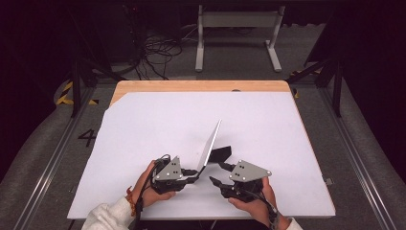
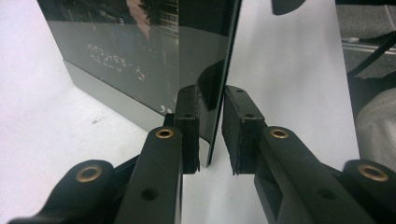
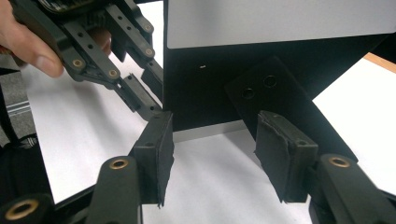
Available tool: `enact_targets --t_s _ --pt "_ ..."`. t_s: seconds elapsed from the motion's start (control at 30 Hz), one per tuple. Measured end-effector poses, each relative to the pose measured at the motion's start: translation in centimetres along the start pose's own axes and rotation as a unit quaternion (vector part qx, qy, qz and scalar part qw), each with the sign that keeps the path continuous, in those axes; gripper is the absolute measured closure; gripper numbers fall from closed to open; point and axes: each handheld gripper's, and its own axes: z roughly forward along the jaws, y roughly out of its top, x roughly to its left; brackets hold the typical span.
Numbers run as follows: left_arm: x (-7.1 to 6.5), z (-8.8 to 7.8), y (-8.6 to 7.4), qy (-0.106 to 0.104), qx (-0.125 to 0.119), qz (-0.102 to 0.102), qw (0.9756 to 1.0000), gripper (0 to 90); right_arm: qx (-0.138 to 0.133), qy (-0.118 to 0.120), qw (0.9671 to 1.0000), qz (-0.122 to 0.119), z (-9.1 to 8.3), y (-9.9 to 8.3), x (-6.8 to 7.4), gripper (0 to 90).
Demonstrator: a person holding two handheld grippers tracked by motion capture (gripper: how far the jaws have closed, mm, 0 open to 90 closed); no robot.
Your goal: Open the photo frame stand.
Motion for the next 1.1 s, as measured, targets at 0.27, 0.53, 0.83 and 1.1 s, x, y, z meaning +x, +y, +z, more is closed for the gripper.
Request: enact_targets --t_s 0.27,0.53,0.83,1.1 --pt "-1.0 0.9 0.5 -0.001 -0.006 0.005 1.0 73.8 -0.004 0.0 1.0 0.002 -0.4 0.1 0.1 46.6" --pt "-1.2 1.5 0.5 -0.01 -0.02 -0.004 0.9997 72.5 -0.004 0.001 1.0 0.003 -0.2 0.2 0.4 44.8" --pt "-1.4 2.2 0.7 -0.003 -0.03 -0.008 0.9995 72.1 -0.002 0.004 1.0 0.006 0.3 0.2 0.6 43.8" --pt "-1.3 3.8 1.1 -0.002 -0.026 -0.012 0.9996 74.1 -0.006 -0.016 0.9996 0.02 0.4 0.0 0.2 46.0"
